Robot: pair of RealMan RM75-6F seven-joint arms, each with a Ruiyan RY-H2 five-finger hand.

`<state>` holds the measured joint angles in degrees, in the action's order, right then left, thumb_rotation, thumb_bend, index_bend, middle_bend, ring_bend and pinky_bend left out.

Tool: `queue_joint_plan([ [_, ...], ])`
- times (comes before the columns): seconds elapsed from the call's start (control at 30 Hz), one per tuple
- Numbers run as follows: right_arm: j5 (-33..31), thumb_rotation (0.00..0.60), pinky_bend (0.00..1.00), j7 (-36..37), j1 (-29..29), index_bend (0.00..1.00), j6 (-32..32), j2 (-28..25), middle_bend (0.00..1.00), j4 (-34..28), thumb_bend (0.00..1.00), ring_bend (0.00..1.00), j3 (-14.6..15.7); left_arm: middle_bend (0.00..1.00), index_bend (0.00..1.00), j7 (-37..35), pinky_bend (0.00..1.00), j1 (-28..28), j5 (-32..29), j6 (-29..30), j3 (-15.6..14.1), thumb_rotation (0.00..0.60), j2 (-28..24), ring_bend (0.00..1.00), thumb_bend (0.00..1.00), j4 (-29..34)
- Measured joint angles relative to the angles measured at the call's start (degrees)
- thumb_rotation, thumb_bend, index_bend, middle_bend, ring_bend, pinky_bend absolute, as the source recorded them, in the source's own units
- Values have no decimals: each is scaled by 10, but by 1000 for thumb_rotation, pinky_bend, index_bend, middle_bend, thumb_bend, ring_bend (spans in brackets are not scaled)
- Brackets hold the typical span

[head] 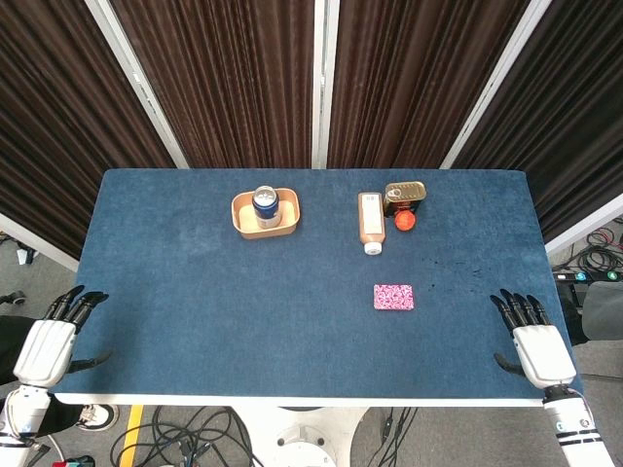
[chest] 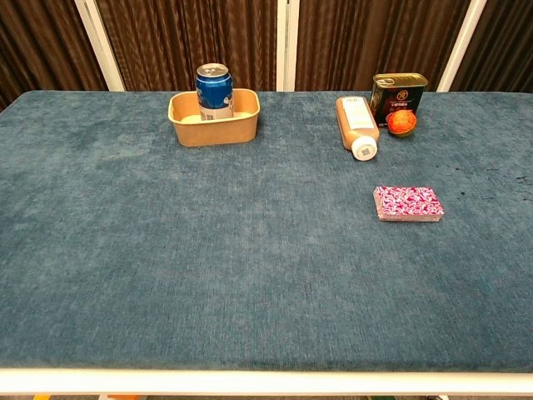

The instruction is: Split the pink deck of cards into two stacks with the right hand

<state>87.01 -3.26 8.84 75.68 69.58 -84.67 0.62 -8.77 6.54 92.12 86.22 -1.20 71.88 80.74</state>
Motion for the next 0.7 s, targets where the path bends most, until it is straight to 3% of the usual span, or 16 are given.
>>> queue_joint_plan([
  [0.7, 1, 600, 0, -2, 0, 0, 2, 0, 0, -5, 104, 0, -1, 160, 170, -1, 154, 1, 2, 3, 2, 600, -3, 67, 0, 4],
])
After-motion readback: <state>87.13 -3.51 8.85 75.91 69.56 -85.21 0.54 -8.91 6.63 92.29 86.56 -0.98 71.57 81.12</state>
